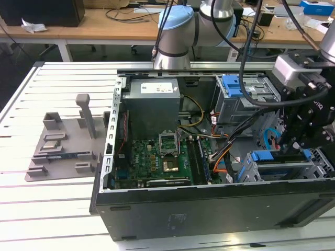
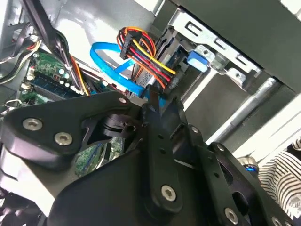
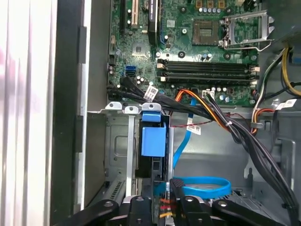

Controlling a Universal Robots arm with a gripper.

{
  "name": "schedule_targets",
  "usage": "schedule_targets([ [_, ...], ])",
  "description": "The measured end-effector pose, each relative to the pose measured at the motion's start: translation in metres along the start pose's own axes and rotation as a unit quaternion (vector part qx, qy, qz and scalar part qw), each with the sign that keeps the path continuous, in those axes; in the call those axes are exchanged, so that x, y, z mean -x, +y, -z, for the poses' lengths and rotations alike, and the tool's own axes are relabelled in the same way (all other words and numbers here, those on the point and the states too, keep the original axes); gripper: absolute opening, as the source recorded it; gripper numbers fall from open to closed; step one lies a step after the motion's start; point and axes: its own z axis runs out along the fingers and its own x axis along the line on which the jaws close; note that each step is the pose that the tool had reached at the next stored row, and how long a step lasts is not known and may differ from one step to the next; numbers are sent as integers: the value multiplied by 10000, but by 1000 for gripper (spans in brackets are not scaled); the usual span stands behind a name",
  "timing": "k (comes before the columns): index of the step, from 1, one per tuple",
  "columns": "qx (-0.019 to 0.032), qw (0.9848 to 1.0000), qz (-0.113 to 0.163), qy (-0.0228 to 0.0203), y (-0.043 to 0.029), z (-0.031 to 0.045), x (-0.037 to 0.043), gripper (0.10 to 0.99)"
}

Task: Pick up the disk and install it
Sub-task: 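Insert the second disk wire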

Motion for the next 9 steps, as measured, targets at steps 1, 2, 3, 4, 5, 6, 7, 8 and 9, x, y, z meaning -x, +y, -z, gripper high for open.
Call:
schedule_targets([
  [1,0,10000,0,1,0,31,-1,298],
  [2,0,10000,0,2,1,68,-1,298],
  [3,0,10000,0,1,1,93,-2,298],
  [4,0,10000,1,2,1,108,-2,282],
  [5,0,10000,1,-6,1,109,-3,220],
  [6,0,10000,1,-10,1,107,-2,220],
  [7,2,10000,1,-13,1,95,-1,153],
  [8,4,10000,1,-13,1,83,-1,106],
  [9,6,10000,1,-15,1,59,0,106],
])
